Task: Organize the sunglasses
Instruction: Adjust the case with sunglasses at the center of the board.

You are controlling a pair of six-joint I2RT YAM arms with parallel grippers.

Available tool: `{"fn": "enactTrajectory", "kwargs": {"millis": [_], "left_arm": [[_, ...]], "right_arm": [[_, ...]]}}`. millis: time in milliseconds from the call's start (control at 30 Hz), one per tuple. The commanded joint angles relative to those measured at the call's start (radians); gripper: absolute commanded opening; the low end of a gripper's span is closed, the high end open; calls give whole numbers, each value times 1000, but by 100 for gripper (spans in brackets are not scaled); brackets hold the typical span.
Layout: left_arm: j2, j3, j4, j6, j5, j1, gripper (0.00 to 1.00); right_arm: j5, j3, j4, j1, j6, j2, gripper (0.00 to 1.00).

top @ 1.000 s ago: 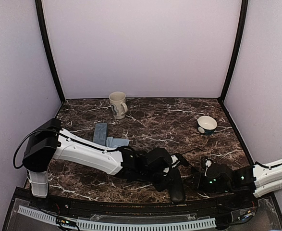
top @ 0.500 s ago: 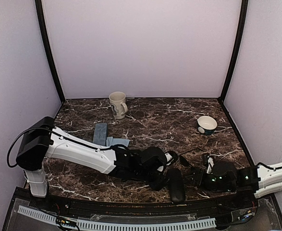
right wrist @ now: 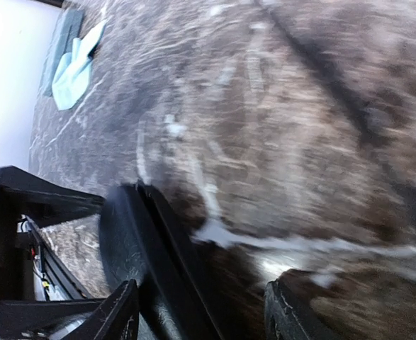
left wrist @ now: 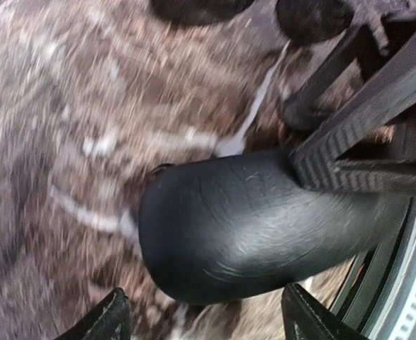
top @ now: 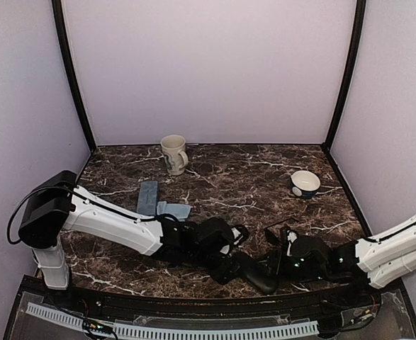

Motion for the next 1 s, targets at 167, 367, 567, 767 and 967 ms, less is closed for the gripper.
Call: {"fn": "enactTrajectory", "kwargs": {"millis": [167, 367, 567, 767, 967], "left_arm": [[-135, -134, 7, -91, -13, 14, 75], [-82, -86, 1, -78, -22, 22, 68], [-40, -44, 12, -87, 41, 42, 60], [9, 26, 9, -79, 70, 64, 58], [65, 95, 30, -79, 115, 93, 48]], "right_arm": [[-87, 97, 100, 29, -55, 155, 62], [-64, 101, 16, 33, -53, 103, 67], [-33, 81, -101, 35, -44, -10, 72], [-66, 72, -110, 56, -43, -32, 73], [-76, 101, -57, 102, -47, 50, 73]]}}
